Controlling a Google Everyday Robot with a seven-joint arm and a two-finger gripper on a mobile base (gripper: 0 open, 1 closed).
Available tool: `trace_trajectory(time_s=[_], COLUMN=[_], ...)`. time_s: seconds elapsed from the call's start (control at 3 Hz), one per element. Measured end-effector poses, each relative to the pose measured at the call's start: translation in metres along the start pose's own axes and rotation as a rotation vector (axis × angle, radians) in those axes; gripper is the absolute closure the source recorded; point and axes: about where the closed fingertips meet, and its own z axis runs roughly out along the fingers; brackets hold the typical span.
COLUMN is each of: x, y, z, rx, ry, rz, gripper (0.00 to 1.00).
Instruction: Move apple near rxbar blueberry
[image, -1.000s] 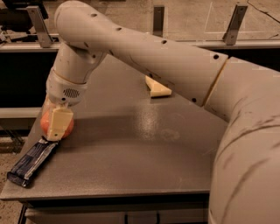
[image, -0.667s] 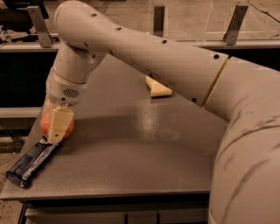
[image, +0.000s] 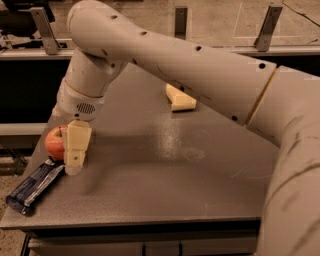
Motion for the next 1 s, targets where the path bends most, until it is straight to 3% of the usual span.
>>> trace_trajectory(time_s=[0.33, 0.67, 1.0], x=[-0.003, 0.027, 0.055], y=[0.034, 0.078, 0.093], z=[-0.024, -0.053, -0.065], rx=[0.109, 0.267, 0.306], ry=[-0.018, -0.018, -0.001], rz=[0.022, 0.149, 0.218], gripper=[0.00, 0.00, 0.00])
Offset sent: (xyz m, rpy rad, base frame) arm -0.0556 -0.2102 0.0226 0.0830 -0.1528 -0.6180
